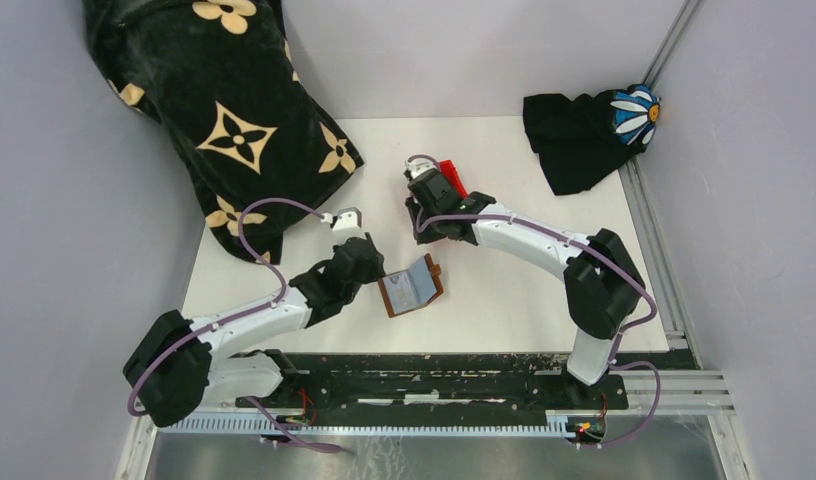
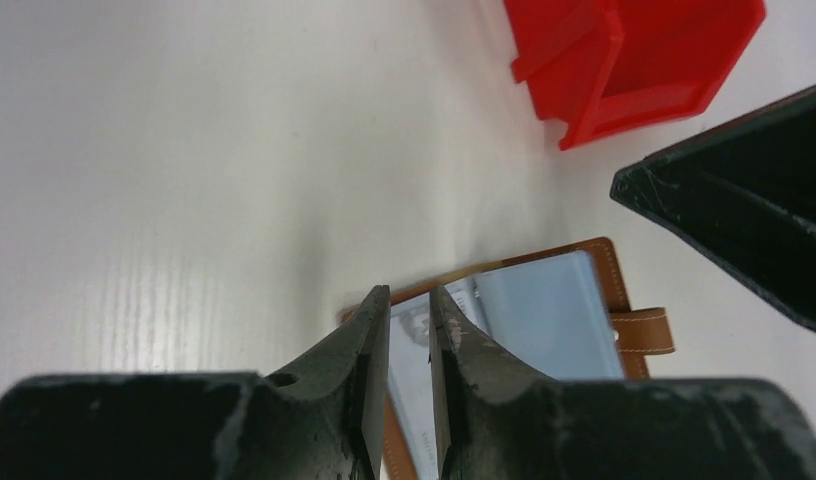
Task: Put the credit cards into the card holder
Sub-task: Pick up the credit card from the storage box.
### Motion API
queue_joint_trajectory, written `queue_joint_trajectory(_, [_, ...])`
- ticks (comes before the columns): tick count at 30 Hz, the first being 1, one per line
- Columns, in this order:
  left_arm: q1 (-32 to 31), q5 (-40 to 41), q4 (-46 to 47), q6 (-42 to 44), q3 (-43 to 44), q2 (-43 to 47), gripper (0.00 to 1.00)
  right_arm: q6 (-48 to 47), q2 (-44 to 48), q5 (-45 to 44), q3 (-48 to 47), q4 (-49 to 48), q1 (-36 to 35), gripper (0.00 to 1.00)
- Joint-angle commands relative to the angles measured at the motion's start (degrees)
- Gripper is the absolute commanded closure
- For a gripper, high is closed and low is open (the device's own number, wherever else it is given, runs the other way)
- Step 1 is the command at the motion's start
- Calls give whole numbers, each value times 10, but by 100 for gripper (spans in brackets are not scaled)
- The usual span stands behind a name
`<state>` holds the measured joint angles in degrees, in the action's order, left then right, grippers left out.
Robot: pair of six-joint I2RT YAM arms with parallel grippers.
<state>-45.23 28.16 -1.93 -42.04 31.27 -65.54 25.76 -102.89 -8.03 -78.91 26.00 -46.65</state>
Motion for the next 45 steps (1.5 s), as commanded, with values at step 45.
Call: queue_joint_trajectory(45, [-53, -241, 238, 16, 68, -265, 82, -59, -284, 108, -406, 66, 208, 63])
